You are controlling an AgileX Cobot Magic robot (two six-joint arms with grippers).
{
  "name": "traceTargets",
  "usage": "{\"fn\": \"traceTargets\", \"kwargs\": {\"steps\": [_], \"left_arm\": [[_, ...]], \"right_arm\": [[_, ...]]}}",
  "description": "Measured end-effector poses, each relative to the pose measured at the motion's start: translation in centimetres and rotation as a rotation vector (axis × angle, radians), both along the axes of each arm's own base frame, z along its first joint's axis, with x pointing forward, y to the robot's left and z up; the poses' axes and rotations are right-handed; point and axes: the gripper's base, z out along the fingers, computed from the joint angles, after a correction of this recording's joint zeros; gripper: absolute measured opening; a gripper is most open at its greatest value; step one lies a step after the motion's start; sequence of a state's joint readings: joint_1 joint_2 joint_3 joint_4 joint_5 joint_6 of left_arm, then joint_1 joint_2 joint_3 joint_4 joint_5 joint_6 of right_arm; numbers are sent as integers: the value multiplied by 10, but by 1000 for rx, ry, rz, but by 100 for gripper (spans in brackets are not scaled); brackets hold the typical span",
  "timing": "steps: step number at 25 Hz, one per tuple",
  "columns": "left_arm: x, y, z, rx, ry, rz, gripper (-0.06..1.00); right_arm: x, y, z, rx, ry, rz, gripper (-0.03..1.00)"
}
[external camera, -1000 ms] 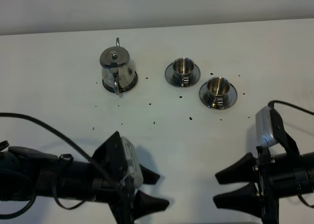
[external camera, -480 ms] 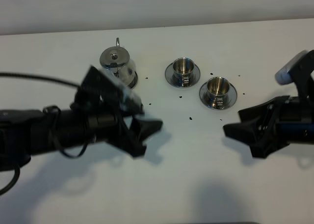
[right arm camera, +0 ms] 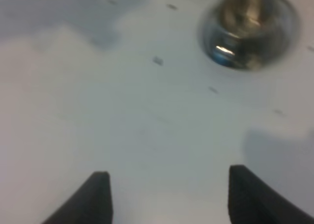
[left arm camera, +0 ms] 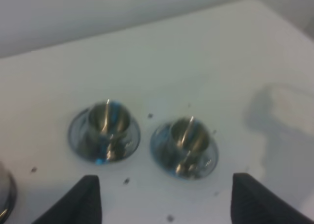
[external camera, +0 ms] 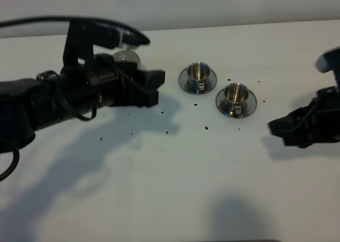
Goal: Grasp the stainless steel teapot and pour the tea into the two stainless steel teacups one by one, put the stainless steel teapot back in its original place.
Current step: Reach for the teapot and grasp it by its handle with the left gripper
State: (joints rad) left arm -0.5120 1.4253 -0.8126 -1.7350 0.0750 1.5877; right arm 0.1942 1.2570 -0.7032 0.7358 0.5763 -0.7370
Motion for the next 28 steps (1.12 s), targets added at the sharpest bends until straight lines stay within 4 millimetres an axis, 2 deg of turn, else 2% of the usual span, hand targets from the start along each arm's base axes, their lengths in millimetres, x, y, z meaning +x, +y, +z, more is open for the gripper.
{"fn": "traceTargets", "kwargs": {"steps": [6, 11, 17, 20, 23, 28], "left_arm": [[-2, -10, 14, -136, 43, -55, 59], [-7, -18, 22, -158, 97, -148, 59], [-14, -20, 31, 33, 209, -289, 58], [-12, -11, 33, 179, 262, -251, 58], [-8, 0, 33, 288, 299, -150, 58], [-3, 12, 29, 386, 317, -31, 58]], "right_arm": [[-17, -24, 36, -181, 25, -155, 50], [-55, -36, 64, -200, -14, -204, 50], [-107, -46, 81, -214, 14, -181, 50], [-131, -50, 87, -207, -12, -177, 50], [-151, -54, 86, -193, -58, -181, 50], [-171, -58, 57, -192, -61, -183, 50]]}}
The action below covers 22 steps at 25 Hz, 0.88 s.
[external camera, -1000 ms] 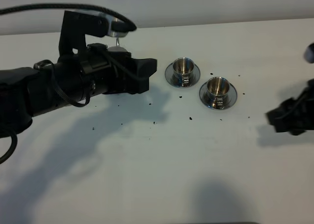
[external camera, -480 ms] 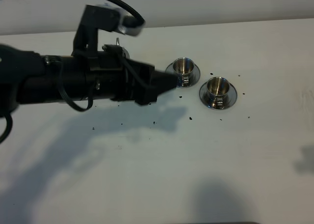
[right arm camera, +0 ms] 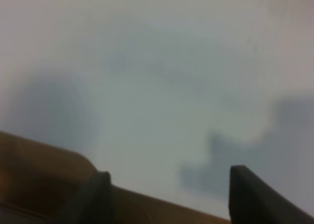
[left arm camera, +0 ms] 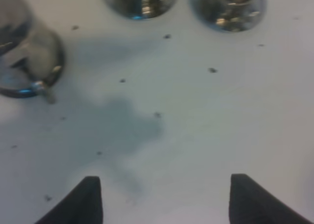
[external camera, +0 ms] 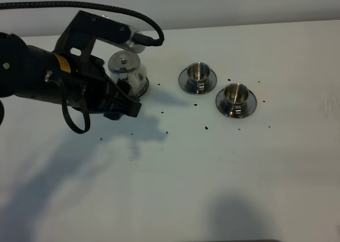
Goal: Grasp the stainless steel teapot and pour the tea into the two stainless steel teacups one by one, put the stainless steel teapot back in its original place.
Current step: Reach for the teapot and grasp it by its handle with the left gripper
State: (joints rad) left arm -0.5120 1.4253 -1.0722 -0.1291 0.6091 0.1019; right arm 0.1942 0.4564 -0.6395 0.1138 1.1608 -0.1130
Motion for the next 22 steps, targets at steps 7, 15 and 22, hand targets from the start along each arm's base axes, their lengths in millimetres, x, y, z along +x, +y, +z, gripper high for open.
{"fn": "traceTargets", "kwargs": {"steps": [7, 15, 22], "left_arm": [[1, 2, 0, 15, -1, 18, 58], [1, 2, -1, 14, 1, 20, 58], [14, -6, -10, 41, 49, 17, 58]], "right_arm": [[-4, -1, -32, 3, -15, -7, 50], [-5, 1, -32, 16, -25, 21, 50], [-8, 2, -32, 34, -38, 23, 50]]}}
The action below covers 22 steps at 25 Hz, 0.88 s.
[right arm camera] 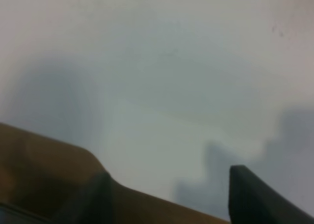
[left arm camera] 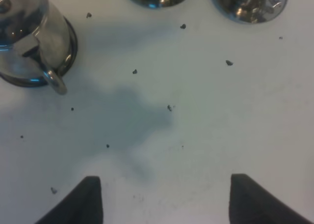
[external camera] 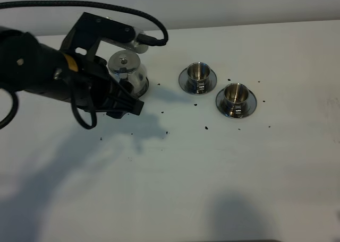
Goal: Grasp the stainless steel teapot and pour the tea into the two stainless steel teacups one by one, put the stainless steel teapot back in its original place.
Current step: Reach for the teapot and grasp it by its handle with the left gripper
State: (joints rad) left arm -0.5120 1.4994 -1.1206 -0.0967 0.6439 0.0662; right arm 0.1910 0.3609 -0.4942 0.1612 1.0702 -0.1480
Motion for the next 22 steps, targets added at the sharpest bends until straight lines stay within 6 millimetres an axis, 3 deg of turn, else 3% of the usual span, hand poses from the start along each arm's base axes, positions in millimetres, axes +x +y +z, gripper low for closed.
{"fn": "traceTargets", "kwargs": {"steps": [12, 22], "left_arm": [[51, -29, -8, 56, 75, -35, 58], [70, -40, -10, 83, 82, -74, 58]], "right_arm": [[-32, -5, 7, 59, -220, -84, 50], [-53, -9, 8, 48, -366, -87, 50]]}}
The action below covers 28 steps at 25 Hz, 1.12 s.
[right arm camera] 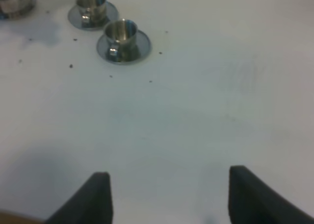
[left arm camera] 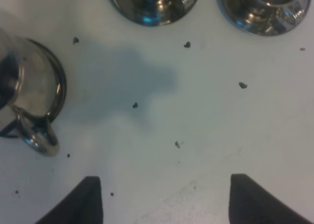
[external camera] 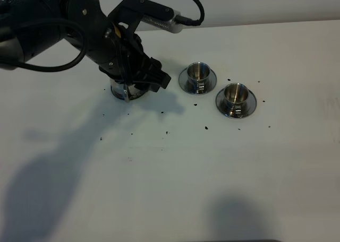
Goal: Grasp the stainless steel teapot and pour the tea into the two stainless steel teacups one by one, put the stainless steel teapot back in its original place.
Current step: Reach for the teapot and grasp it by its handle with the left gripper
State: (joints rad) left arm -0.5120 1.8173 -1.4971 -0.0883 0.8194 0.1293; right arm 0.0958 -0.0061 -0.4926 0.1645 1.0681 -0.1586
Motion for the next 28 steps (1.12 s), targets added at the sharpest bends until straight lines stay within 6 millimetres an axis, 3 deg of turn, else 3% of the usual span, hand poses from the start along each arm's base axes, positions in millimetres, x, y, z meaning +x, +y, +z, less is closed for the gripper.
{"fn": "traceTargets", "kwargs": {"steps": [10, 28], "left_arm": [[5, -2, 18, 39, 31, -20, 58], [2, -3, 19, -3, 80, 60, 56]], "right_arm": [[0, 0, 0, -7, -1, -1, 50], [0, 0, 0, -9, -2, 0, 50]]}}
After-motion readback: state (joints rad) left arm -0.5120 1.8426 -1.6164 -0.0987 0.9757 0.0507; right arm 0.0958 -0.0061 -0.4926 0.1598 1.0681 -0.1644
